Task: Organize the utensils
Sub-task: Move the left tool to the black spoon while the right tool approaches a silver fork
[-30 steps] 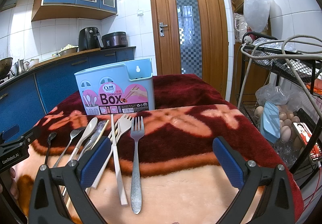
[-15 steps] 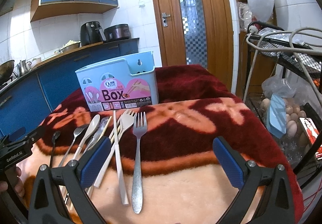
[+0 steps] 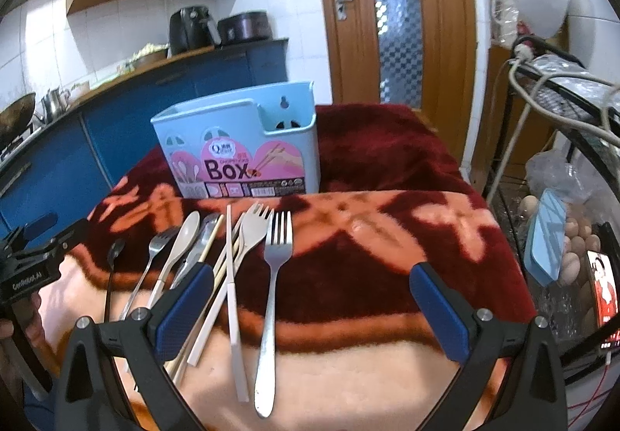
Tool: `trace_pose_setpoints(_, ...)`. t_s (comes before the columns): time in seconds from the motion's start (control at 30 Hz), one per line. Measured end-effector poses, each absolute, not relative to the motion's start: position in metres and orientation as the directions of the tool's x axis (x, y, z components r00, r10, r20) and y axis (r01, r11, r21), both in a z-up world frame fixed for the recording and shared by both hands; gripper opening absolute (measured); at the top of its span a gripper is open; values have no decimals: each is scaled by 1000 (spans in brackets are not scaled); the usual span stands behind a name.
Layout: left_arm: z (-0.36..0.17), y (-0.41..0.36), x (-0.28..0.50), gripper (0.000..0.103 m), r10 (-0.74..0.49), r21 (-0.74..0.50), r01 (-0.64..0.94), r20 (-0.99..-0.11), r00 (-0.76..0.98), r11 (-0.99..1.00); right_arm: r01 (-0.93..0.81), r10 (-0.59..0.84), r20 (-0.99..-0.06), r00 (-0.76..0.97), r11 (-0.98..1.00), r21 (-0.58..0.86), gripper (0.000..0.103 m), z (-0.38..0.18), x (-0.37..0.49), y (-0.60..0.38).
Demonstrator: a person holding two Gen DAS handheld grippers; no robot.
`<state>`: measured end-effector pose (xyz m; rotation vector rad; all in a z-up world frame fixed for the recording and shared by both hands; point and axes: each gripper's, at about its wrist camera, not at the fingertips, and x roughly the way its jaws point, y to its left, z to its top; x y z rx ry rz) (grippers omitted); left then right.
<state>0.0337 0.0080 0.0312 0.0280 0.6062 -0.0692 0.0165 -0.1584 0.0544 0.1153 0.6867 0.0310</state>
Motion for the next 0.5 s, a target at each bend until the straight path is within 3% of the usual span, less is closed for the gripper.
trace_pose_setpoints(0.17, 30, 10, 55, 103, -95, -17, 112, -654, 750, 994, -20, 68, -702, 709, 997, 76, 103, 58, 35, -158)
trace_pose_setpoints(0.37, 29, 8, 77, 102, -148, -64, 152, -754, 640, 986, -70, 110, -805, 583, 994, 85, 83, 53, 58, -157)
trace_pose_setpoints(0.5, 23, 5, 86, 76, -170, -93, 167, -819, 547, 982, -112, 150, -858, 492, 988, 109, 69, 48, 68, -151)
